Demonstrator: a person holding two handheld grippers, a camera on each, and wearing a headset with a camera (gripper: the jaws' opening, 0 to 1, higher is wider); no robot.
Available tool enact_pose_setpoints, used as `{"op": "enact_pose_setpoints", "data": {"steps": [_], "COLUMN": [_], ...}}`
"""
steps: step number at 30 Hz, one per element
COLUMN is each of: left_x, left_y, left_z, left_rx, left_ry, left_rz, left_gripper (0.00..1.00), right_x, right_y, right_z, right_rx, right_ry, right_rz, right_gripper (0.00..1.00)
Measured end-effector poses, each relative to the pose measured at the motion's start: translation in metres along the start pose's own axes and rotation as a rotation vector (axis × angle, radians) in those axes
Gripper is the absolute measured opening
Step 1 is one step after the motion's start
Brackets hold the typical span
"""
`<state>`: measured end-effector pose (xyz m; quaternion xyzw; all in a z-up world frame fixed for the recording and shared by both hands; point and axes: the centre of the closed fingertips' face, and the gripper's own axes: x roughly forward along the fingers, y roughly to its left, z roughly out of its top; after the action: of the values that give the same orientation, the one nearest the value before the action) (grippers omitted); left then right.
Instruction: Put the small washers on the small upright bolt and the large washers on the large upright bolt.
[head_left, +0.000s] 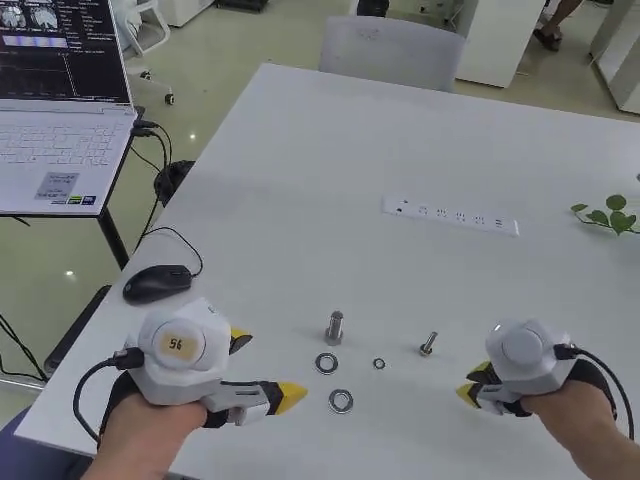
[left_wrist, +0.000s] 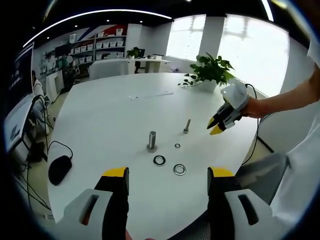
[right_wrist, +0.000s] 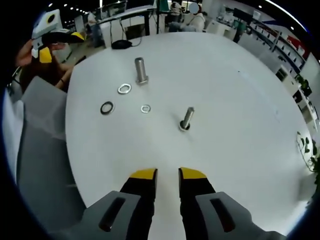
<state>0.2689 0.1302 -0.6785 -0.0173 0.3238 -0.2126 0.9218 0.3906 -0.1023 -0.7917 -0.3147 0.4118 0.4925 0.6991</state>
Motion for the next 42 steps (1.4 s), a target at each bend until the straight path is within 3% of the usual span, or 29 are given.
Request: {"op": "enact_pose_setpoints", "data": {"steps": [7,15,23,32,42], "left_x": [-0.001,-0.003,-0.001,0.001,0.004], "left_y": [-0.003,-0.003,-0.006,-0.006,-0.006], "left_z": [-0.004,-0.006,-0.007,-0.006,-0.005], "left_rx": [-0.008,-0.011,-0.005,-0.004,-0.004], "left_ry": [0.001,-0.001,0.003,0.005,0.013], "left_rz": [0.000,0.002,-0.006,-0.010,-0.016], "left_gripper": [0.63,0.63,0.63,0.63,0.63], "right_x": [0.013,0.029,0.045,0.060,0.072], "right_y": [0.024,0.040,0.044,0.038,0.034], "right_z": [0.000,0.022,0.051,0.076,0.093], "right_rx": [0.004,0.009,-0.008,-0.030,-0.062], "right_ry": [0.008,-0.015,-0.026,-0.026,-0.019], "right_rz": [0.044,0.079,0.095,0.111,0.124], "right_gripper": [0.18,0.18,0.19,0.19,0.19]}}
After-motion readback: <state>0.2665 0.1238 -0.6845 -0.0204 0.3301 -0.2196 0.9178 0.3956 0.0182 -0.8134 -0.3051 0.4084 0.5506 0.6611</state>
